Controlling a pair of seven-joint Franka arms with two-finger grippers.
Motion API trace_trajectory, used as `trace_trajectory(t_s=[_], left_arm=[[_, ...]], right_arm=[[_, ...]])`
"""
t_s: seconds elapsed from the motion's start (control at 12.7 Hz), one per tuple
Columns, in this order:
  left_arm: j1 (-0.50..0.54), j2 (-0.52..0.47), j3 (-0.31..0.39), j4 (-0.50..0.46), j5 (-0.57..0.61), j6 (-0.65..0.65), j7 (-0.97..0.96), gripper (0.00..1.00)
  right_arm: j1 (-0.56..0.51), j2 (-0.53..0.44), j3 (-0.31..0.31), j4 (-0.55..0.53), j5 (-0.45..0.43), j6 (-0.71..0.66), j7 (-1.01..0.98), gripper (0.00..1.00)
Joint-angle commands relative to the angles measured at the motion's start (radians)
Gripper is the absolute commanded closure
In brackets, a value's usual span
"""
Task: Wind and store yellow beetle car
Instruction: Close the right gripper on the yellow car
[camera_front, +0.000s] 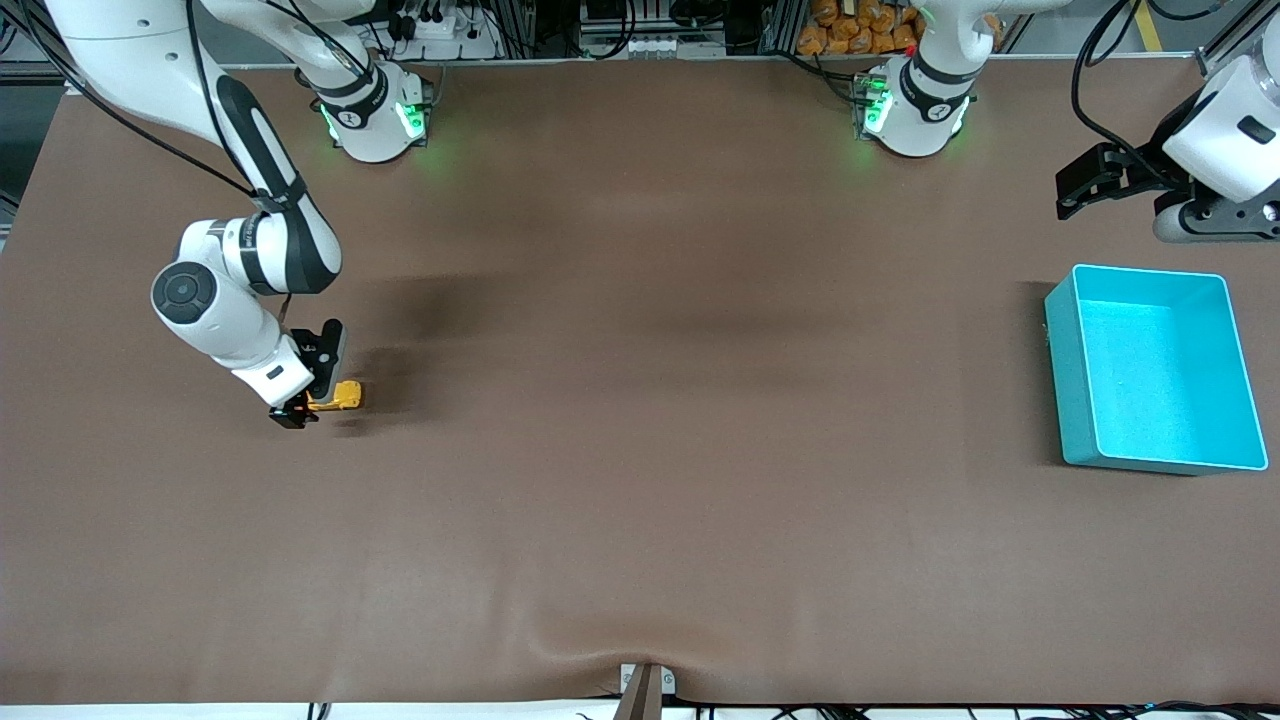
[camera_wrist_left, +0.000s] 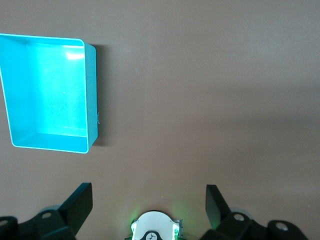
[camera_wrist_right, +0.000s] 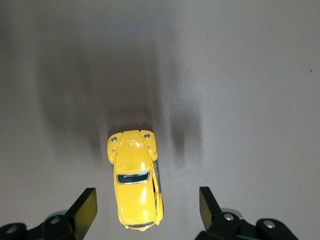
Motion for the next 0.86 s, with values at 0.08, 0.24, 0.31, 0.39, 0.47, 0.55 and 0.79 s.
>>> trace_trajectory(t_s=[0.08, 0.24, 0.31, 0.39, 0.47, 0.55, 0.79], left_arm=[[0.002, -0.01, 0.002, 0.003, -0.007, -0.014, -0.004, 0.0], [0.001, -0.01, 0.002, 0.002, -0.007, -0.014, -0.004, 0.0], [0.002, -0.01, 0.002, 0.002, -0.007, -0.014, -0.004, 0.0], [0.001, -0.01, 0.002, 0.002, -0.007, -0.014, -0.004, 0.0], [0.001, -0.01, 0.002, 0.002, -0.007, -0.014, -0.004, 0.0], [0.001, -0.01, 0.002, 0.002, -0.007, -0.014, -0.004, 0.0], [0.002, -0.009, 0.002, 0.002, -0.007, -0.014, -0.006, 0.0]], right_arm=[[-0.003, 0.038, -0.001, -0.012, -0.016, 0.075, -0.012, 0.1], [-0.003, 0.052, -0.001, -0.012, -0.016, 0.085, -0.011, 0.11], [-0.003, 0.061, -0.001, -0.012, -0.016, 0.085, -0.011, 0.14], [-0.003, 0.064, -0.001, -0.012, -0.016, 0.085, -0.011, 0.19], [-0.002, 0.066, -0.002, -0.012, -0.016, 0.085, -0.011, 0.26], [-0.003, 0.066, -0.001, -0.012, -0.016, 0.083, -0.011, 0.28], [-0.003, 0.064, -0.001, -0.012, -0.016, 0.079, -0.012, 0.33]])
